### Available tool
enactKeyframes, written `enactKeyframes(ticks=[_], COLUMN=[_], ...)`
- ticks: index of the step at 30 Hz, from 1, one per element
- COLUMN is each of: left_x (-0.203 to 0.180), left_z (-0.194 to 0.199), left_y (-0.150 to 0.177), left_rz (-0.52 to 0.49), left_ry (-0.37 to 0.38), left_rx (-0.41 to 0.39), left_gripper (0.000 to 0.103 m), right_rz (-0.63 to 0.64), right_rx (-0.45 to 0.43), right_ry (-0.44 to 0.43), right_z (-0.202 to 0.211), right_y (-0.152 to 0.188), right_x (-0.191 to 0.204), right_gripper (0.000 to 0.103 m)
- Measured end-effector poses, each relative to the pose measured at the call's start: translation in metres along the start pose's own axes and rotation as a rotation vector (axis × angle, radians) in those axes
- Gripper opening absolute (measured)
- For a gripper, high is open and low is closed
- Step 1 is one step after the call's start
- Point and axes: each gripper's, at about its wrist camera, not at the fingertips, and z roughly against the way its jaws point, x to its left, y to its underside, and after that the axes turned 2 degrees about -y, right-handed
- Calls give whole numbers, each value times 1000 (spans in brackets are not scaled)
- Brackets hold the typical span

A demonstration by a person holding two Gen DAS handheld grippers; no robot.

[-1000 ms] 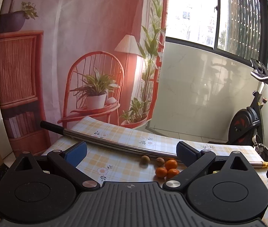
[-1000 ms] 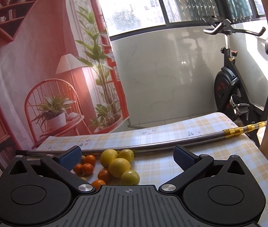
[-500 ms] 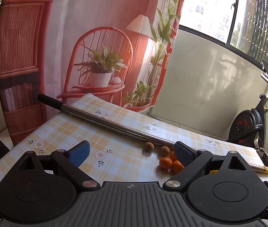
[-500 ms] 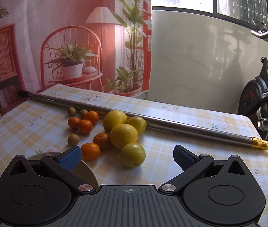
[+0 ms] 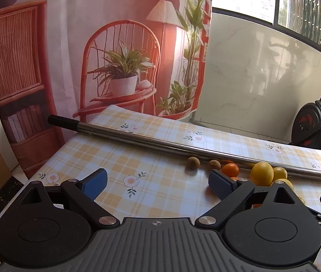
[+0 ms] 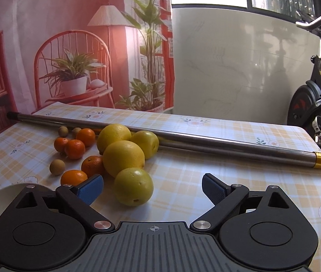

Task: Organize fruits
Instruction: 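Move the left tool toward a kiwi while the right tool approaches a grapefruit, then close the left tool on the brown kiwi while the right tool grips the yellow grapefruit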

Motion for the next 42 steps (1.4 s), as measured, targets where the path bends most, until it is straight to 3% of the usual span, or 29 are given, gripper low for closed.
enactKeyframes(ticks=[3,9,11,17,21,23,27,30,33,35,38,42], left_x=[2,-5,-10,-34,-46,-56,-71,-77,-81,-84,-88,-98], left_z=[-4,-12,-15,-35,-45,-51,-63,-76,-89,-95,-97,-95], left_y=[-1,3,5,13,17,22,28,34,38,43,47,50], left_rz=[-11,-37,-54,-107,-140,-162,-224,-213,-189,-188,-213,-265], left_ry=[-18,72,84,99,154,189,207,234,259,262,279,311], left_rx=[-9,-24,-27,-1,7,27,62,118,176,204,205,180], left_gripper=[98,98,98,97,94,90,84,72,53,40,33,32], right_rz=[-28,-13,-16,1,-15,-29,-29,-25,-20,-14,-8,-10], right_rx=[-14,8,19,41,42,41,42,44,57,56,54,52], right_ry=[-30,-27,-33,-78,-82,-92,-114,-127,-127,-114,-115,-114], right_z=[-8,-24,-28,-34,-33,-33,-33,-33,-35,-35,-35,-35], right_y=[0,3,3,2,3,4,3,3,3,4,4,4], right_x=[-2,-1,-1,3,1,-1,-1,0,1,2,3,3], right_gripper=[93,91,81,72,64,58,57,57,46,44,44,44])
